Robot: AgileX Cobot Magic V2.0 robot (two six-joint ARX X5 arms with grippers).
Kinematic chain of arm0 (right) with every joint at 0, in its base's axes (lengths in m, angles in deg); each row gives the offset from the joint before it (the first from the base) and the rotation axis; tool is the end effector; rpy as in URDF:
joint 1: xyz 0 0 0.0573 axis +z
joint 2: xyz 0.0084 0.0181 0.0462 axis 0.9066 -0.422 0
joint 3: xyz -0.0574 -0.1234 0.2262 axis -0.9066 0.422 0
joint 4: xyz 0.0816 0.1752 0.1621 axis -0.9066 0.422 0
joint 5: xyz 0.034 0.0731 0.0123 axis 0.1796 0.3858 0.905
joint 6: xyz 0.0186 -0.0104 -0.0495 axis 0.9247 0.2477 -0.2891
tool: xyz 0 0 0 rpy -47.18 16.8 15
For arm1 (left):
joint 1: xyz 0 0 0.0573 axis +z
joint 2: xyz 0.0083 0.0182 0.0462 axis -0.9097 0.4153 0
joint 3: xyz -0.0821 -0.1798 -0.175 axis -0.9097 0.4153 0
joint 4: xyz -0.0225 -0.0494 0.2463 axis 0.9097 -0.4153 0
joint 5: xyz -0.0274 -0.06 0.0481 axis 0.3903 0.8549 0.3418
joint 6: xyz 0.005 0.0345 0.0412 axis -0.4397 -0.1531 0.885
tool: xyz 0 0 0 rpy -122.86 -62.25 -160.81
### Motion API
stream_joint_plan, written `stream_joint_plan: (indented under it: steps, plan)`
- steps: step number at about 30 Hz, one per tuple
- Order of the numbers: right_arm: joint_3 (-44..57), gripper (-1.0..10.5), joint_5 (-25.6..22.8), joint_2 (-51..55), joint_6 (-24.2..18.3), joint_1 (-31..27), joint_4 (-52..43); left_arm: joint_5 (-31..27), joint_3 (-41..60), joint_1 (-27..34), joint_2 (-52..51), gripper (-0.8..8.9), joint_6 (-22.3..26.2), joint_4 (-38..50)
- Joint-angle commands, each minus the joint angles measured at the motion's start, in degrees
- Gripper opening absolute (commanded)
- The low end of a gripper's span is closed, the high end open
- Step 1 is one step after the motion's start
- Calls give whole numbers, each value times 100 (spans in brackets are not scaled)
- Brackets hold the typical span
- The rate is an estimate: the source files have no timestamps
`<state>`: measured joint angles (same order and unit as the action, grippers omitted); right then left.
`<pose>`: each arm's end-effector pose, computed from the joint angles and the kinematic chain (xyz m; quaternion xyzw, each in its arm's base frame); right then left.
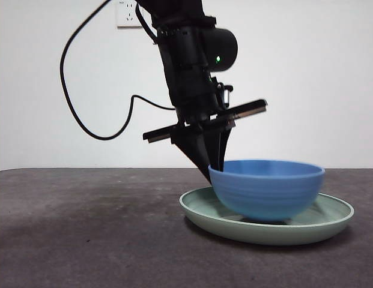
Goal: Pick up the blue bowl, put it on the green plate, put it on desk
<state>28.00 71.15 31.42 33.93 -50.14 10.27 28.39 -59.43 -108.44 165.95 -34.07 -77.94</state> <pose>0.0443 0.0239 0.3489 0.0675 0.2908 0.3053 0.9042 0.3238 -0.3077 0.2104 0.0530 0.6292 -0.2431 0.7364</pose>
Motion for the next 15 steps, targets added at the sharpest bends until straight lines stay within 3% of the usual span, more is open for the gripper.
stream_joint_plan:
  steps: [1,15]
  plan:
    - [-105,645,0,-2,-50,74,-28,-13,-203,-94,170,16,-79,-15]
    - [-105,645,0,-2,-50,120,-26,-13,-282,-103,184,42,-74,96]
